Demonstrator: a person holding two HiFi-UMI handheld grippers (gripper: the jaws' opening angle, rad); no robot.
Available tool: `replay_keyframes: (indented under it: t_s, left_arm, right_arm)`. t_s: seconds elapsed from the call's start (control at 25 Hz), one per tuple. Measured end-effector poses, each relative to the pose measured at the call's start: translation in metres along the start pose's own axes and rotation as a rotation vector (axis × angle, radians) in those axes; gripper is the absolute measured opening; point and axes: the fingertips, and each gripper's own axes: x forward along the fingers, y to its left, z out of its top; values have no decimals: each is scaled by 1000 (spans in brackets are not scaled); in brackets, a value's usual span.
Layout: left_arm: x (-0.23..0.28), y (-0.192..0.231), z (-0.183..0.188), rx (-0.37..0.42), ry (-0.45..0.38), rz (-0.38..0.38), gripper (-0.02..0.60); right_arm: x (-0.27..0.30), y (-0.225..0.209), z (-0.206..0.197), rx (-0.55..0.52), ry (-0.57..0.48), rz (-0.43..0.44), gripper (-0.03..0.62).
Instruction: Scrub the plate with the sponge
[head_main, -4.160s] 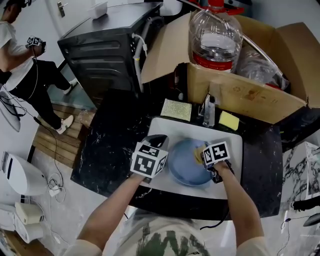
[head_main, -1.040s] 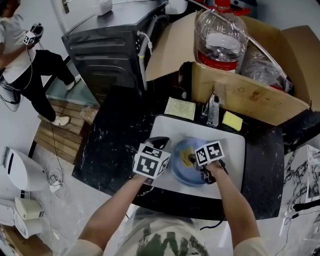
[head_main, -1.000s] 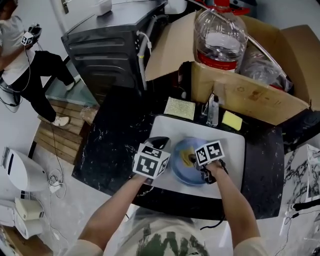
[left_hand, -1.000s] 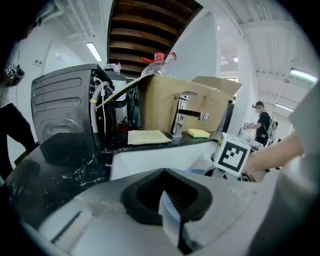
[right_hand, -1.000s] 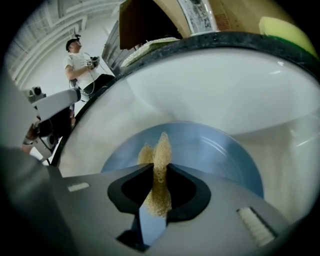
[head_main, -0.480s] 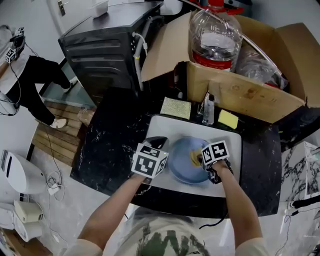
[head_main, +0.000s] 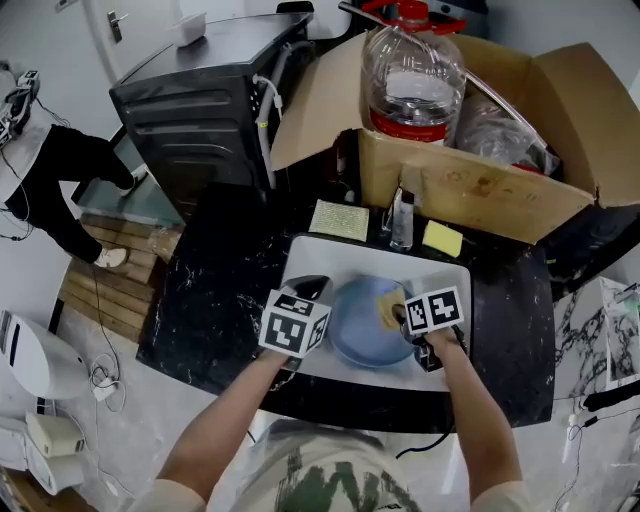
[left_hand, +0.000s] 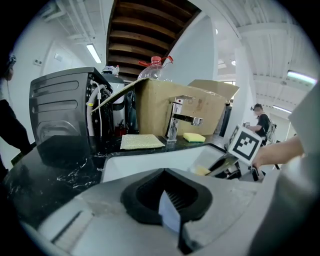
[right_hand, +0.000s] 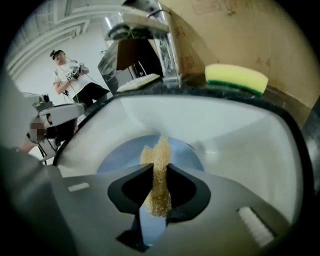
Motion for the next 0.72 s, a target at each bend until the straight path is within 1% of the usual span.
replay_keyframes:
  t_s: [0.24, 0.44, 0.56, 0.72]
  left_arm:
    - [-2, -8, 10, 7, -22, 2, -2]
    - [-6, -11, 26, 4, -51, 4, -2]
    - [-12, -12, 40, -1, -82, 5, 0]
    - [-23, -12, 57, 12, -125, 11, 0]
  right_arm:
    - [-50, 8, 27, -42, -173, -25, 81]
    - [-92, 15, 47, -82, -307, -52, 81]
    - [-118, 18, 60, -108, -400, -79, 81]
    - [-149, 24, 75, -112, -539, -105, 80]
